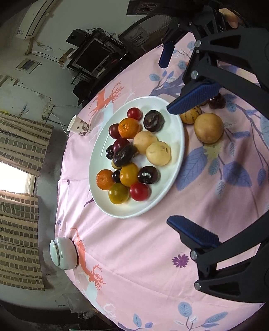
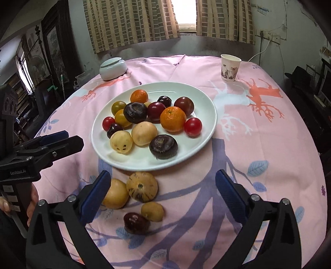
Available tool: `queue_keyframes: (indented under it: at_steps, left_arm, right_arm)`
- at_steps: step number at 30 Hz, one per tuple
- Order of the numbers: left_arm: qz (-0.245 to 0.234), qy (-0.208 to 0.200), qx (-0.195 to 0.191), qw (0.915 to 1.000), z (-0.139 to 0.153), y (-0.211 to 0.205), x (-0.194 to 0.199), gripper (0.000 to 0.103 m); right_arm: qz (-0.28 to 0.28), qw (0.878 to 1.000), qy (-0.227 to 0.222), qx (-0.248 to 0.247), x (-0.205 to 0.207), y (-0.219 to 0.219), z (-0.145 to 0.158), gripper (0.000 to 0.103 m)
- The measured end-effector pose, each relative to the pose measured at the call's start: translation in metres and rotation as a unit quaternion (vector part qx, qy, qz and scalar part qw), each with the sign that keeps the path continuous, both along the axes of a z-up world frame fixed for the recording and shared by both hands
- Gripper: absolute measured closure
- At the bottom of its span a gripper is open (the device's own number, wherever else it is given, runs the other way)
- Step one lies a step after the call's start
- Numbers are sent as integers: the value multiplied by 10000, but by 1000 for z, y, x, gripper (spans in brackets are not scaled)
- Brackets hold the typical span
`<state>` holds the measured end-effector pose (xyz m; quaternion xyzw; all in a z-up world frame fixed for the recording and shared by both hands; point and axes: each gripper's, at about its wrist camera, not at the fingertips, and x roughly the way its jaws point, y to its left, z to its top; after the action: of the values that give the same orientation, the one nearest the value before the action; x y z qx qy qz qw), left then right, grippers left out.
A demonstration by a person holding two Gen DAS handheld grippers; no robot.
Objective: Organize fruits
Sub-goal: 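Grasp a large yellow pear with the left tool while the right tool grasps a striped melon-like fruit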
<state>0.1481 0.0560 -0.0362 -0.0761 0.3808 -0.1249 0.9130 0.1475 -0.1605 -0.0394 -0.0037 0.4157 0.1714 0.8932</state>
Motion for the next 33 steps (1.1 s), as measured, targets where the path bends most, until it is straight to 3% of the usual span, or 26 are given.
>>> queue_keyframes:
  at_steps: [3, 5, 6, 10, 17, 24, 28, 33]
  left_arm:
    - [48, -28, 103, 9999, -2, -3, -15, 3]
    - [37, -58, 116, 9999, -4, -3, -23, 3]
    - [36, -58, 106, 9999, -6, -3, -25, 3]
    - [87, 47, -5, 10000, -15, 4, -26, 3]
    - [69, 215, -425, 9988, -20, 14, -20, 3]
    - [-24, 197, -437, 9988, -20, 9, -22, 3]
    - [-33, 233, -343, 9991, -22, 6, -22, 3]
    - [-363, 296, -25, 9989, -25, -13, -27, 3]
  right_arm:
    - [34, 9994, 143, 314, -5, -2, -7, 2]
    - [110, 9989, 277, 374, -4, 2, -13, 15]
    - [160, 9986, 358, 366, -2, 6, -17, 26]
    - [159, 9979, 565, 263, 10, 18, -30, 37]
    - [128, 9968, 720, 324, 21, 20, -38, 46]
    - [194, 9953, 785, 539, 26, 22, -41, 60]
    - [199, 9970, 557, 494, 8, 18, -25, 61]
    - [-164, 9998, -61, 18, -25, -4, 3, 61]
